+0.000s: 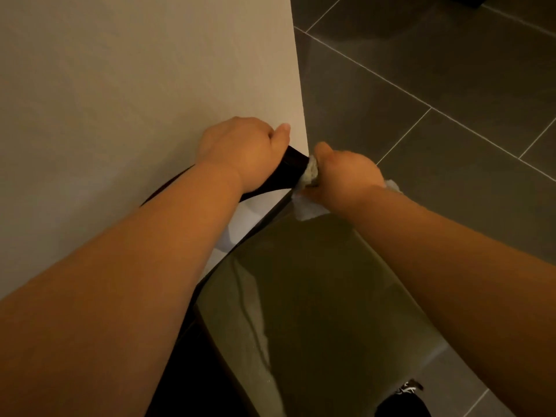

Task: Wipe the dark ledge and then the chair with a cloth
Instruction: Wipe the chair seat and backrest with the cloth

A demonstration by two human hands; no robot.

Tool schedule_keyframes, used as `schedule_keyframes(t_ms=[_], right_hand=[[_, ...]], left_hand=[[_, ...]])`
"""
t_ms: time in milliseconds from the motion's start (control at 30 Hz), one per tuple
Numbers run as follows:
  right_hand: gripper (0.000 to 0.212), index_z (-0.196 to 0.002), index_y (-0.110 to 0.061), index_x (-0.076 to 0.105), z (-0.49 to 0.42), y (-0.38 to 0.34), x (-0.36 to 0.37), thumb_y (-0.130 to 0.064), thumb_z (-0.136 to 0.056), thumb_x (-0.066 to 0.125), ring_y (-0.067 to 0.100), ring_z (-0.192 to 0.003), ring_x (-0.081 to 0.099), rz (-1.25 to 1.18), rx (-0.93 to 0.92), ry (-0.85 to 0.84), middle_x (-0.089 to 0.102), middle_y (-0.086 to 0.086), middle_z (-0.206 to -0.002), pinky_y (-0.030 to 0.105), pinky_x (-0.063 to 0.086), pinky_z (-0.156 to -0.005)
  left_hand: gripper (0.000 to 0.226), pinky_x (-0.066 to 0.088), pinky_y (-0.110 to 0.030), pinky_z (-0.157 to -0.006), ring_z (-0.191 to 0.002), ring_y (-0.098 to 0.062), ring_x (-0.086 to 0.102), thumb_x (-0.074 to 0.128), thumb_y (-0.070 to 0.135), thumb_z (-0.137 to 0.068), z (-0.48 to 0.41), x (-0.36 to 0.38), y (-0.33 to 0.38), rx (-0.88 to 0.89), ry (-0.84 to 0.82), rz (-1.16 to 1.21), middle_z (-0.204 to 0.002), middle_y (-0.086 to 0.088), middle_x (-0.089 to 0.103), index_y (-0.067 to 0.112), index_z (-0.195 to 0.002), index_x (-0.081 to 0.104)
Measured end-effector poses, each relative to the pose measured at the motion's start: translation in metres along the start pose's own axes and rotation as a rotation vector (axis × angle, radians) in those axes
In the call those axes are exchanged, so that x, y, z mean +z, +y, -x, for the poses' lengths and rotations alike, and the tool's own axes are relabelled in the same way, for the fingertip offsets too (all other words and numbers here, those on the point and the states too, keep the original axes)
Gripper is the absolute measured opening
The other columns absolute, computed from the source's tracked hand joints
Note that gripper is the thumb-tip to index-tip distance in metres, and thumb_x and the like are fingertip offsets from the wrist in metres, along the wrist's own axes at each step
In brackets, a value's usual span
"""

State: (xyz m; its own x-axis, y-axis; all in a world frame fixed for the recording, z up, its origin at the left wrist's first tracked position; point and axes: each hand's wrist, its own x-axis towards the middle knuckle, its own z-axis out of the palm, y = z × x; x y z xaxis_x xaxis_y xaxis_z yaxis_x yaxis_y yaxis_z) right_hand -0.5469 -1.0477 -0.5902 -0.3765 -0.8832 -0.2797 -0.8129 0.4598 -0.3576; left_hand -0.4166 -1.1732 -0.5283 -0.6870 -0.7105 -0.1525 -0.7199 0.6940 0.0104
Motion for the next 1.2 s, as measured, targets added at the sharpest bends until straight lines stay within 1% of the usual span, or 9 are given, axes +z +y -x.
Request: schedule_keyframes(t_ms=[167, 267, 400, 500, 633, 867, 1000, 1100, 1200], right_hand=[[0.033, -0.106, -0.019, 0.038, 0.014, 0.033, 0.008, -0.028, -0.09, 0.067, 0.03, -0.071, 0.056, 0.099, 0.182, 0.0, 0.057, 0.005, -0.083, 0.038, 0.046, -0.06], [0.042, -0.107, -0.019, 0.045, 0.004, 0.019, 0.001, -0.039, -0.082, 0.072, 0.026, -0.07, 0.058, 0.095, 0.132, -0.079, 0.057, 0.001, -0.081, 0.035, 0.048, -0.057], [0.041, -0.101, -0.02, 0.047, -0.001, 0.01, -0.003, -0.05, -0.081, 0.068, 0.02, -0.061, 0.056, 0.042, 0.002, -0.074, 0.057, -0.002, -0.074, 0.029, 0.038, -0.049], [0.036, -0.103, -0.018, 0.042, 0.011, 0.03, -0.001, -0.042, -0.09, 0.065, 0.028, -0.071, 0.055, 0.046, 0.109, -0.068, 0.055, 0.002, -0.08, 0.034, 0.041, -0.06], [0.033, -0.105, -0.019, 0.04, 0.025, 0.046, 0.007, -0.033, -0.092, 0.067, 0.028, -0.072, 0.053, 0.05, 0.238, -0.055, 0.053, 0.002, -0.08, 0.037, 0.042, -0.06], [0.034, -0.097, -0.025, 0.053, -0.006, 0.021, -0.003, -0.054, -0.082, 0.063, 0.022, -0.072, 0.061, -0.04, -0.024, -0.115, 0.059, -0.003, -0.081, 0.035, 0.053, -0.063], [0.027, -0.104, -0.028, 0.058, 0.022, 0.057, -0.009, -0.048, -0.087, 0.064, 0.029, -0.084, 0.063, -0.131, 0.129, -0.142, 0.063, 0.001, -0.091, 0.037, 0.053, -0.072], [0.034, -0.115, -0.022, 0.055, 0.041, 0.066, 0.0, -0.046, -0.091, 0.061, 0.03, -0.08, 0.06, -0.087, 0.223, -0.086, 0.063, 0.004, -0.092, 0.037, 0.052, -0.068], [0.032, -0.113, -0.018, 0.051, 0.029, 0.056, 0.002, -0.044, -0.094, 0.058, 0.029, -0.079, 0.055, -0.024, 0.21, -0.091, 0.057, 0.004, -0.091, 0.035, 0.045, -0.066]], left_hand=[[0.063, 0.036, -0.033, -0.057, -0.066, -0.024, 0.058, 0.027, 0.053, -0.109, -0.001, -0.003, -0.002, -0.011, -0.049, 0.063, -0.071, -0.004, 0.062, 0.017, -0.072, 0.064], [0.061, 0.038, -0.032, -0.058, -0.065, -0.022, 0.056, 0.028, 0.052, -0.108, 0.0, -0.003, -0.002, -0.019, -0.022, 0.047, -0.072, -0.004, 0.063, 0.019, -0.074, 0.066], [0.057, 0.034, -0.032, -0.057, -0.063, -0.021, 0.054, 0.031, 0.051, -0.108, 0.001, -0.002, -0.002, -0.028, 0.007, 0.052, -0.07, -0.003, 0.06, 0.021, -0.068, 0.058], [0.057, 0.031, -0.032, -0.055, -0.062, -0.021, 0.053, 0.032, 0.051, -0.108, 0.002, -0.001, -0.002, -0.032, 0.008, 0.064, -0.067, -0.002, 0.058, 0.019, -0.068, 0.058], [0.056, 0.029, -0.03, -0.054, -0.059, -0.02, 0.051, 0.033, 0.05, -0.108, 0.003, -0.001, 0.0, -0.039, 0.02, 0.066, -0.067, -0.003, 0.059, 0.019, -0.069, 0.059], [0.051, 0.026, -0.029, -0.053, -0.058, -0.012, 0.047, 0.038, 0.062, -0.103, 0.006, 0.0, 0.003, -0.05, 0.069, 0.003, -0.065, 0.004, 0.055, 0.027, -0.075, 0.062], [0.054, 0.034, -0.029, -0.055, -0.063, -0.016, 0.053, 0.039, 0.068, -0.099, 0.005, 0.0, 0.004, -0.042, 0.048, -0.016, -0.068, 0.004, 0.06, 0.027, -0.082, 0.068], [0.054, 0.038, -0.029, -0.057, -0.063, -0.018, 0.055, 0.039, 0.069, -0.099, 0.006, 0.0, 0.003, -0.037, 0.063, -0.033, -0.067, 0.004, 0.06, 0.027, -0.082, 0.069], [0.054, 0.039, -0.028, -0.056, -0.061, -0.018, 0.054, 0.038, 0.069, -0.098, 0.005, 0.002, 0.001, -0.028, 0.084, -0.025, -0.066, 0.004, 0.059, 0.027, -0.081, 0.068]])
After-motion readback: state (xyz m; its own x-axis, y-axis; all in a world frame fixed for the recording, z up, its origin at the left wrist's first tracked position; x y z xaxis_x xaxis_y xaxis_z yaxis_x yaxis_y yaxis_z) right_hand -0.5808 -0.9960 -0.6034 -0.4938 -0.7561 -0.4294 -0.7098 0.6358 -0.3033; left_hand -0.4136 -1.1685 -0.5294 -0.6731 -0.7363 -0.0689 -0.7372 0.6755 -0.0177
